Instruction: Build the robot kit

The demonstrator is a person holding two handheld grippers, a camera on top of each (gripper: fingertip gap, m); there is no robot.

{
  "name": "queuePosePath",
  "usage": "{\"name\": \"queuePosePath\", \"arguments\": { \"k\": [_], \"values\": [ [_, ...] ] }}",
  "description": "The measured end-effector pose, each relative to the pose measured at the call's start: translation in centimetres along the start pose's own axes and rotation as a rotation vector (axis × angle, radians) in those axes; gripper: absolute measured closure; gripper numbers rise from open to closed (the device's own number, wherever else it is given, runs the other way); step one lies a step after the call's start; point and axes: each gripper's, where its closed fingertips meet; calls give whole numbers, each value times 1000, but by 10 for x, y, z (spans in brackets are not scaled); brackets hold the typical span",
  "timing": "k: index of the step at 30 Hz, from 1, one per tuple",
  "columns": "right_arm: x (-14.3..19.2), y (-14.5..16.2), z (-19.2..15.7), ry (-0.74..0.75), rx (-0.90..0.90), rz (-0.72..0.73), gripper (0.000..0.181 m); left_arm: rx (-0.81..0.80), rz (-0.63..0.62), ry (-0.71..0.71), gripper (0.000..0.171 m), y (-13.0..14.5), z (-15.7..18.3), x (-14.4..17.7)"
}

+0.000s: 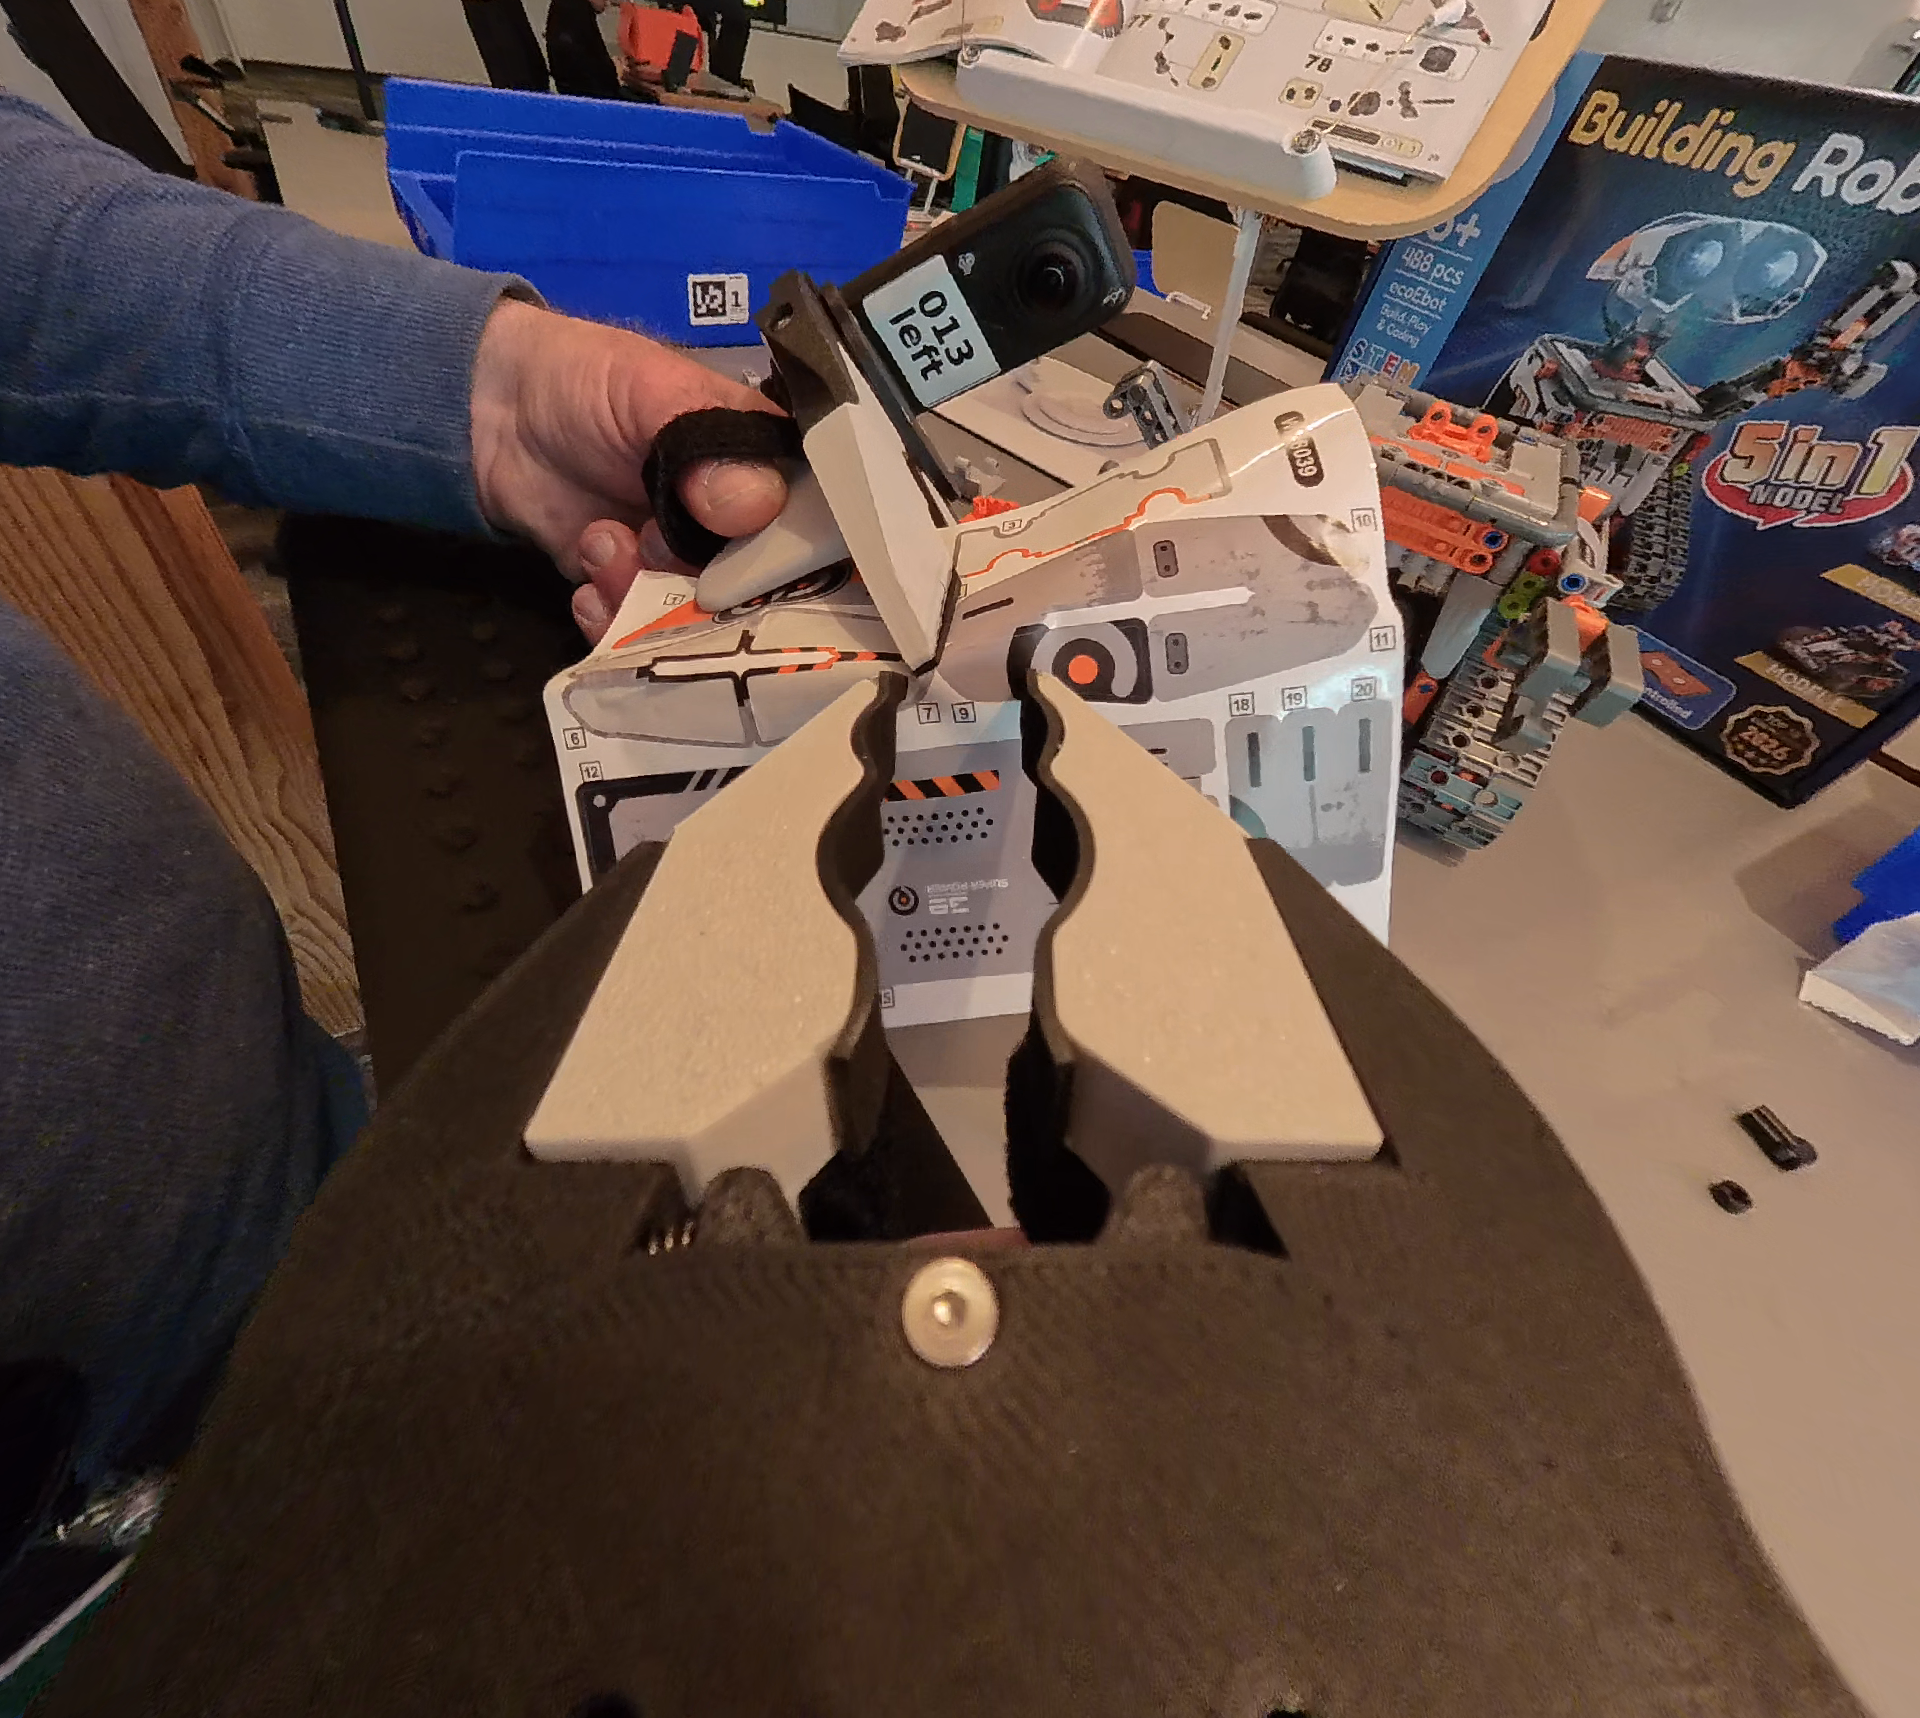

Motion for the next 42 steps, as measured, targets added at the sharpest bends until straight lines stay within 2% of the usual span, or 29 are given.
{"name": "queuePosePath", "arguments": {
  "k": [6, 14, 18, 21, 32, 37, 42],
  "values": [
    [2, -6, -1, -15, -57, 34, 149, -2, 15, -3, 171, -1, 2, 4],
    [22, 6, 22, 68, -102, 9, 138, -7, 44, -21, 171, -4, 1, 11],
    [31, 15, 28, 51, -168, 2, 131, -8, 58, -28, 171, -5, 2, 16],
    [33, 13, 26, 8, -195, 12, 135, -8, 64, -35, 171, -5, 2, 19],
    [17, 33, 19, -68, -246, -140, 137, -40, 128, -28, 171, -16, 11, 28],
    [14, 32, 10, -128, -241, -151, 151, -39, 147, -41, 171, -17, 11, 30],
    [11, 28, 1, -197, -257, -151, 157, -34, 171, -45, 171, -18, 11, 33]
  ]
}}
Point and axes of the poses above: each gripper's, where its closed fingertips meet, x back along the fingers, y out of its underside, z = x × y across the jaws, and after that the axes turned 4 degrees about -z, right-handed
